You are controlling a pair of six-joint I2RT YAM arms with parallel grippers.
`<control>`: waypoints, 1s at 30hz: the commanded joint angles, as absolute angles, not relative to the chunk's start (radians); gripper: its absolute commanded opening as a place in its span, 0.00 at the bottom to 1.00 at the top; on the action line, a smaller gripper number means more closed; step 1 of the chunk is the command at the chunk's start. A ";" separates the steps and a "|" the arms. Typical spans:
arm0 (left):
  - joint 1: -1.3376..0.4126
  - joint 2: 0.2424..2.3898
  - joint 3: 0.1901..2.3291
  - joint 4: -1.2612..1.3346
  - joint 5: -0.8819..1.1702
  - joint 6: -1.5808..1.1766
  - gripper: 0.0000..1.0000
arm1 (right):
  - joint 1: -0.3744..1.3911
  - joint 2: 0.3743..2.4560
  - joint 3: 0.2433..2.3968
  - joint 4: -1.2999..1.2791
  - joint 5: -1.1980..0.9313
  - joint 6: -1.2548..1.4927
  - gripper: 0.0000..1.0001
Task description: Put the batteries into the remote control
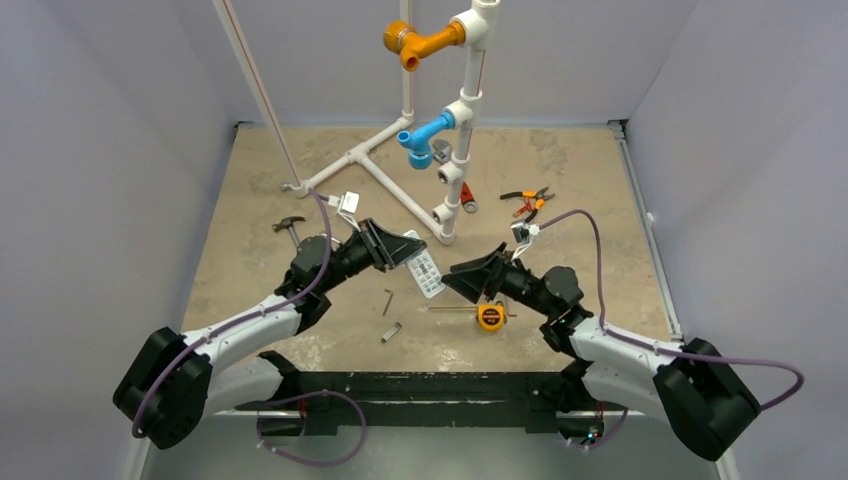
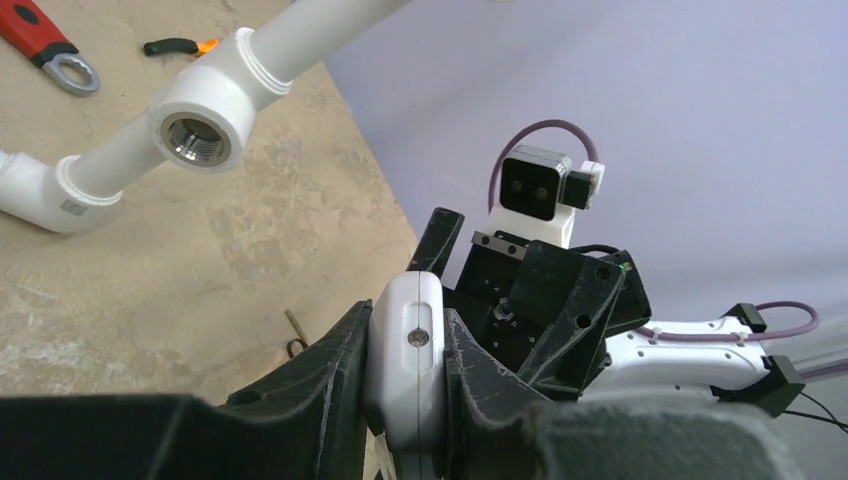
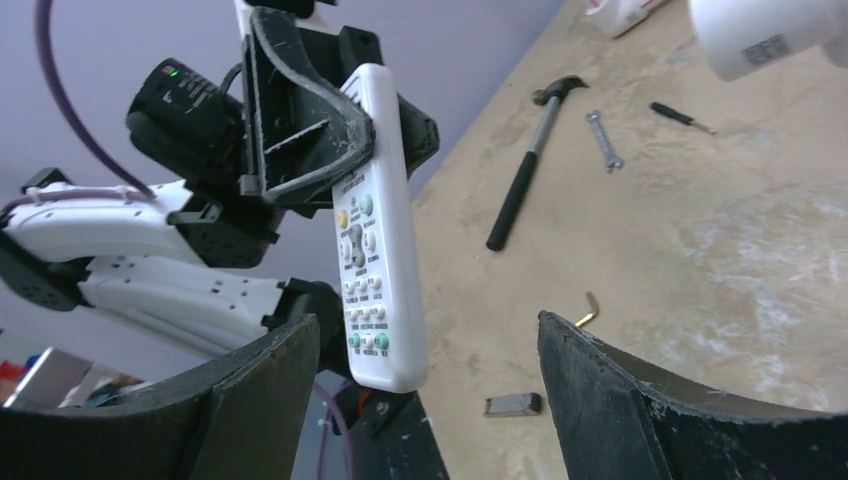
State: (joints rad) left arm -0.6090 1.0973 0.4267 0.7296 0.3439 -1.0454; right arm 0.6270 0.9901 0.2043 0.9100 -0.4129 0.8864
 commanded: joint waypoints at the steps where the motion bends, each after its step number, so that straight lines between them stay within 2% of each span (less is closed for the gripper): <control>1: -0.605 1.115 0.422 0.887 0.381 -1.086 0.00 | 0.623 1.085 0.190 1.214 -0.511 0.998 0.78; 9: -0.607 1.190 0.442 0.989 0.419 -1.105 0.00 | 0.623 1.291 0.217 1.448 -0.573 1.087 0.70; 15: -0.606 1.232 0.441 1.053 0.423 -1.121 0.00 | 0.623 1.407 0.260 1.591 -0.621 1.162 0.60; 21: -0.606 1.246 0.438 1.072 0.402 -1.122 0.00 | 0.629 1.445 0.271 1.595 -0.640 1.163 0.50; 29: -0.607 1.257 0.443 1.084 0.394 -1.122 0.00 | 0.633 1.469 0.283 1.597 -0.658 1.169 0.21; 30: -0.606 1.259 0.442 1.084 0.392 -1.125 0.05 | 0.633 1.468 0.285 1.596 -0.663 1.169 0.16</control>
State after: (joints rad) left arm -0.6090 1.2518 0.4267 1.0058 0.4049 -1.1194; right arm 0.6281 1.4612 0.2470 1.5146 -0.6308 1.1675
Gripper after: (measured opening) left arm 0.246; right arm 0.249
